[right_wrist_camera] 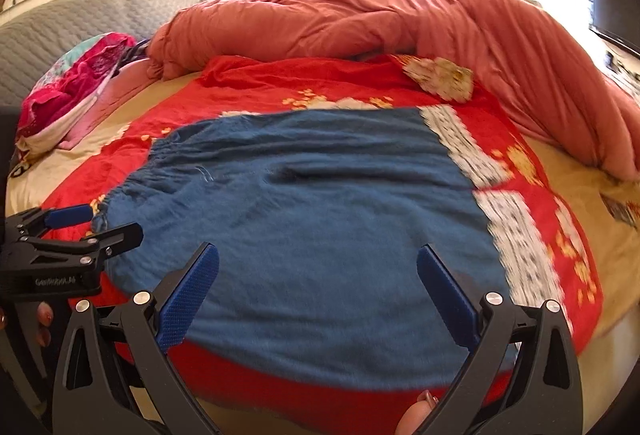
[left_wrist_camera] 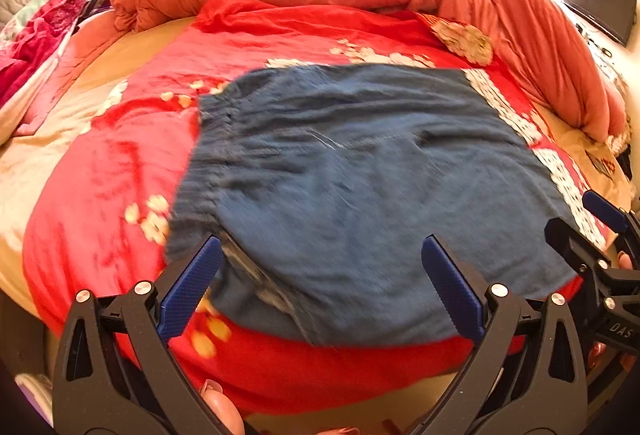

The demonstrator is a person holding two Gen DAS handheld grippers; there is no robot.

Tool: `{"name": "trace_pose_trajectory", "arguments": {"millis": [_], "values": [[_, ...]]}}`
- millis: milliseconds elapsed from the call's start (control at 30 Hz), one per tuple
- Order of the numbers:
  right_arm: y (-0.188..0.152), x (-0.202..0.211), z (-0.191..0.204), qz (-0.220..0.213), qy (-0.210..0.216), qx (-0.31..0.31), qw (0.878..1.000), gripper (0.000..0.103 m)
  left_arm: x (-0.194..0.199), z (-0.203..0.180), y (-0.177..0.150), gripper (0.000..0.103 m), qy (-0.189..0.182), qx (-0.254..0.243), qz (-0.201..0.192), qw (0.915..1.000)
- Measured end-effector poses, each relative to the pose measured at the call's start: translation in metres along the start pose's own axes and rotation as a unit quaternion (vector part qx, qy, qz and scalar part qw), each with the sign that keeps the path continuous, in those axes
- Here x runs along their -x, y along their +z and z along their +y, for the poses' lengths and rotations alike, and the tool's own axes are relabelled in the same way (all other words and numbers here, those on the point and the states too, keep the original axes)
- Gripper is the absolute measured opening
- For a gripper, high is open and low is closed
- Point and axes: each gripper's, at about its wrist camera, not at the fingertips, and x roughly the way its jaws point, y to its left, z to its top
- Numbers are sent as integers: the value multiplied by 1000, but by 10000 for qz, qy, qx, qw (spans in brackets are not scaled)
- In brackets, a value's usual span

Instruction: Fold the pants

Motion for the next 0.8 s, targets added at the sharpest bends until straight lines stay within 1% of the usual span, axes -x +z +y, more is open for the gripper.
{"name": "trace_pose_trajectory", "arguments": {"millis": [67, 200, 300, 467, 533, 667, 700, 800], "values": [[12, -11, 4, 62, 127, 105, 9998, 99, -4, 10, 10, 94, 98, 39, -28, 9999], [32, -29, 11, -24, 87, 380, 9992, 99, -13, 34, 31, 94, 179, 169, -105, 9996], [46, -45, 14, 10, 161, 502, 9986, 99, -21, 46, 41, 94, 206, 252, -34, 9995], [70, -71, 20, 74, 96, 743, 9972, 99, -39, 61, 66, 94, 325, 221, 54, 9992], [80, -79, 20, 48, 111, 740, 9972, 99, -47, 69, 79, 94, 234, 248, 111, 9994], [103, -97, 19, 71, 264, 758, 9967, 99, -69, 83, 101, 94, 266, 224, 302, 9989], [107, -103, 20, 113, 300, 787, 9964, 99, -77, 87, 107, 94, 327, 211, 357, 9986], [121, -123, 22, 347, 525, 916, 9938, 99, -89, 97, 120, 94, 310, 192, 258, 9990]]}}
